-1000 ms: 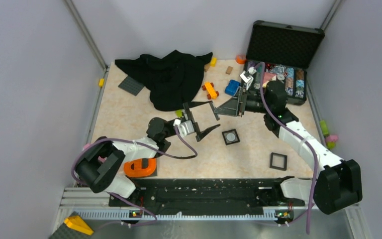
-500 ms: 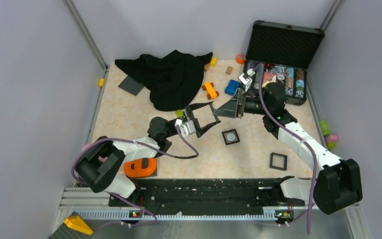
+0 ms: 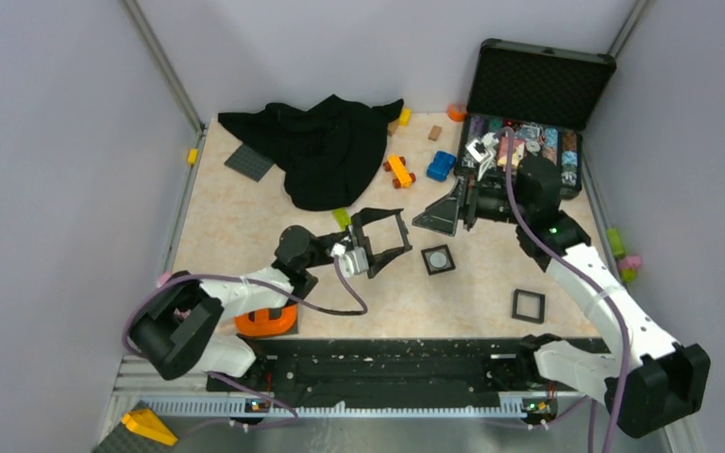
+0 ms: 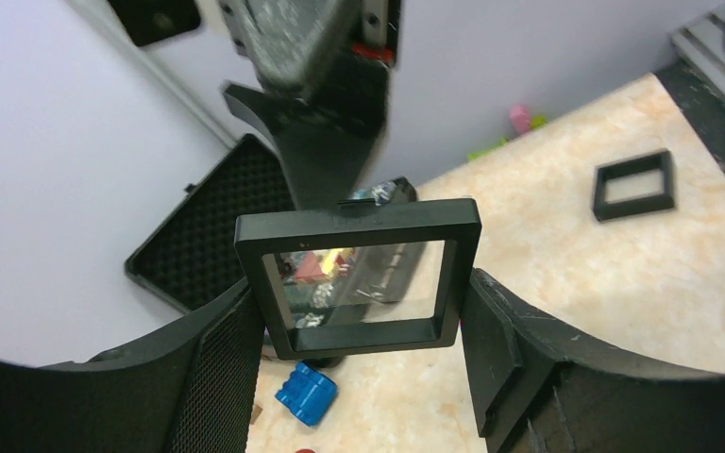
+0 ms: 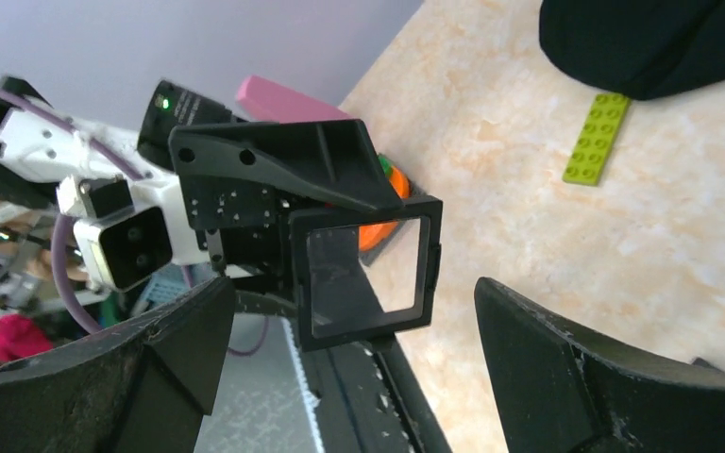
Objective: Remove the brooch from the garment
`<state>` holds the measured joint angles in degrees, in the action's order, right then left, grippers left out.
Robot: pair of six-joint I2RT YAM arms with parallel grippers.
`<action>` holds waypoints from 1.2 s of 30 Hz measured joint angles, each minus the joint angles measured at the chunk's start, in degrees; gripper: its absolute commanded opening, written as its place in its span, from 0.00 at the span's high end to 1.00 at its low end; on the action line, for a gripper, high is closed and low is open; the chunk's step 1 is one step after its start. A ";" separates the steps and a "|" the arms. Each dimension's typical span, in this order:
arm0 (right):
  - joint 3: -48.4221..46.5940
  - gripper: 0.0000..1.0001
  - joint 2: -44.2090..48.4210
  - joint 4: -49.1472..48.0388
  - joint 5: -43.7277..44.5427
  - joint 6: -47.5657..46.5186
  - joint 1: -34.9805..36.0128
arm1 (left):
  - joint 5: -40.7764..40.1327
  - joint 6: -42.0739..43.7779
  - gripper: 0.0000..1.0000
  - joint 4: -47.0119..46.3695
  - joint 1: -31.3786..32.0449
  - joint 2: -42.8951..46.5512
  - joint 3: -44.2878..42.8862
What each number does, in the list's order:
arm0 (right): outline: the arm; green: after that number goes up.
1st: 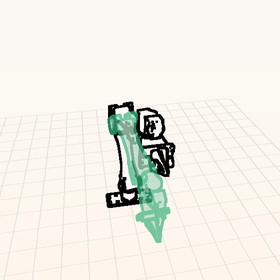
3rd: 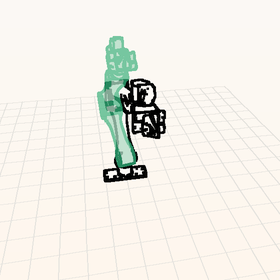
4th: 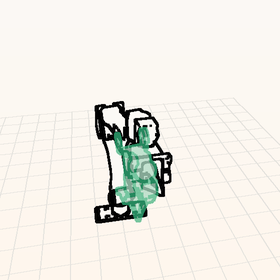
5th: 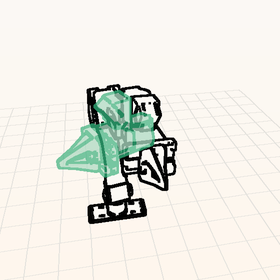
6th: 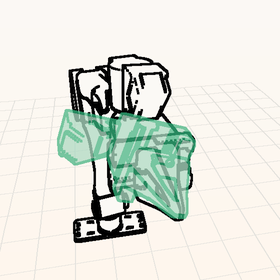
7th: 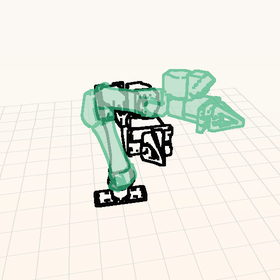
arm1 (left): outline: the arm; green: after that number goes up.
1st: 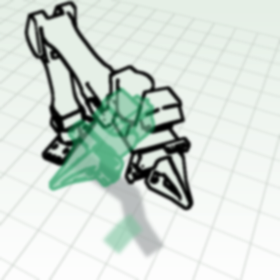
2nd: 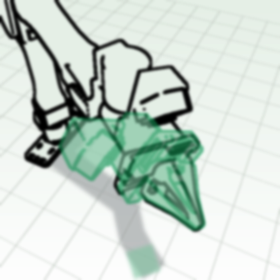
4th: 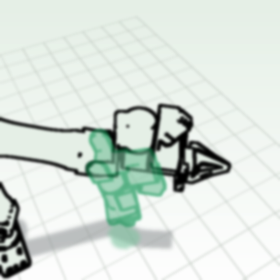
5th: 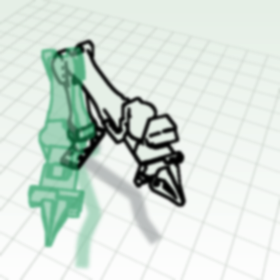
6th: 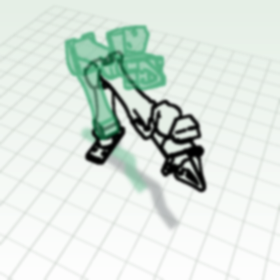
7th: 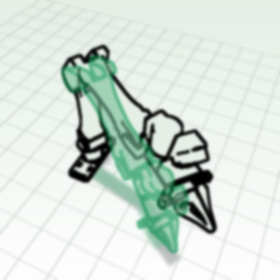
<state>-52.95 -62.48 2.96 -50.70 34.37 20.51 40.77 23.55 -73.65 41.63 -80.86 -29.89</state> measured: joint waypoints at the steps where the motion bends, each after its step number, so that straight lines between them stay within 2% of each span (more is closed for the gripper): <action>1: -0.59 0.01 1.64 2.49 0.66 -2.67 0.00 | 1.27 2.21 0.52 3.32 0.00 1.40 0.00; 4: -2.12 0.01 5.05 7.72 2.19 -8.63 0.02 | 4.70 9.77 0.55 16.79 0.00 5.95 -1.40; 9: -6.97 0.04 6.38 17.44 5.53 -16.74 0.37 | 7.02 27.43 0.53 49.62 0.04 9.55 -12.96; 11: -8.61 0.10 6.29 20.61 6.34 -18.49 0.50 | 6.73 32.79 0.53 58.88 0.04 9.70 -16.39; 16: -13.29 0.36 4.07 26.88 7.67 -20.44 1.07 | 2.97 42.77 0.50 76.43 0.87 9.75 -21.09; 19: -14.23 0.45 2.78 27.34 8.22 -19.61 1.55 | 1.16 45.81 0.50 82.12 1.90 9.75 -22.08; 21: -14.23 0.40 1.99 26.99 8.68 -18.08 2.12 | 0.22 47.12 0.50 84.46 2.34 9.73 -22.56; 25: -14.21 0.50 0.48 26.14 10.82 -14.95 4.09 | -1.68 49.00 0.51 87.54 3.08 9.51 -23.69; 36: -14.67 0.52 -5.25 30.16 18.47 -10.03 9.92 | -6.21 51.84 0.52 90.55 4.61 7.43 -25.53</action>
<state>-67.61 -67.72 33.12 -32.23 24.34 30.44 34.57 75.40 16.91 46.24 -73.43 -55.42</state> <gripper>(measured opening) 0.486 0.714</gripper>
